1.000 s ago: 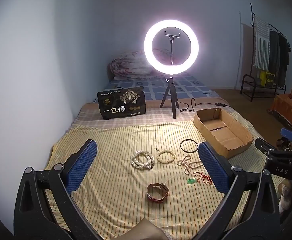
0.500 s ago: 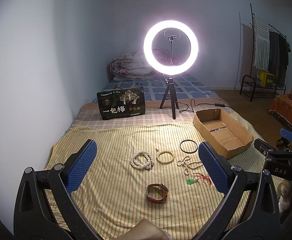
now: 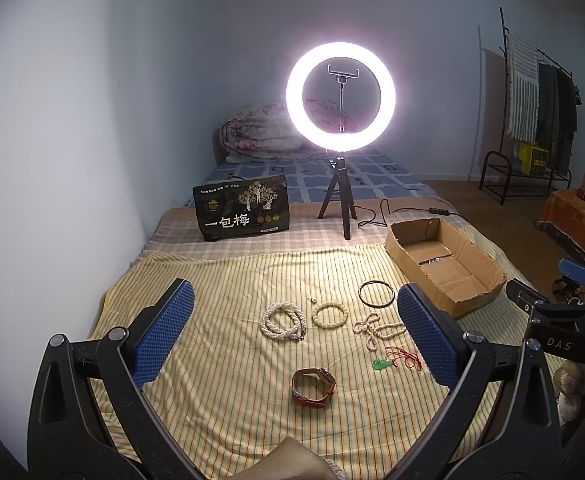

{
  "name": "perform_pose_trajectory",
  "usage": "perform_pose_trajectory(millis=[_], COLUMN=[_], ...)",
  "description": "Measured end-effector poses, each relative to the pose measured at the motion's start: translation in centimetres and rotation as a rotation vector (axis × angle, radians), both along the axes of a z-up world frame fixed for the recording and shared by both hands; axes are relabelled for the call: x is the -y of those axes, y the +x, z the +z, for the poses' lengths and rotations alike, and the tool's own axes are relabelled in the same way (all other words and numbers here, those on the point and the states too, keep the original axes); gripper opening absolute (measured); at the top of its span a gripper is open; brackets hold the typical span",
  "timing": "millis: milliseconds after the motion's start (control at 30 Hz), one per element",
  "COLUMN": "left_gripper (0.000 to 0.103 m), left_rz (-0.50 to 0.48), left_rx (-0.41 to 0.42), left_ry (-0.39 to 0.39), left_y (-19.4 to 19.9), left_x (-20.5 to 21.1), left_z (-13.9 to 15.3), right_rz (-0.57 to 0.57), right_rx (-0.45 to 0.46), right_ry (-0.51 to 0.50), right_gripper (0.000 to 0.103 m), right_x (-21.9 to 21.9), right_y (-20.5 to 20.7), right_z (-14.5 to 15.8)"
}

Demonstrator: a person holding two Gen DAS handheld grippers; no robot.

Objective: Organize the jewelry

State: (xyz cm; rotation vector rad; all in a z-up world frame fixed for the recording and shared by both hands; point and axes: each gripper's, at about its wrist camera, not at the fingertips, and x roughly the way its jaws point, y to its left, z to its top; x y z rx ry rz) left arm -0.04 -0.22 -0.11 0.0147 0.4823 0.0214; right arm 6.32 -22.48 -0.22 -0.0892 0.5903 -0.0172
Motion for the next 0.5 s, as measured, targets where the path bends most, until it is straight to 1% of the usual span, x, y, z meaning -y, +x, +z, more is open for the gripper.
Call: perform_pose_trajectory(millis=[500], left_gripper=[0.103], left_rz=[-0.001], left_rx=[-0.001], left_ry=[-0.003], left_y=[0.13], left_x=[0.22], left_z=[0.13], right_rz=[0.000], right_rx=[-0.001], right_ry=[-0.001], right_gripper=[0.102], right_x=[-0.04], right_y=[0.03], right_z=[-0.01])
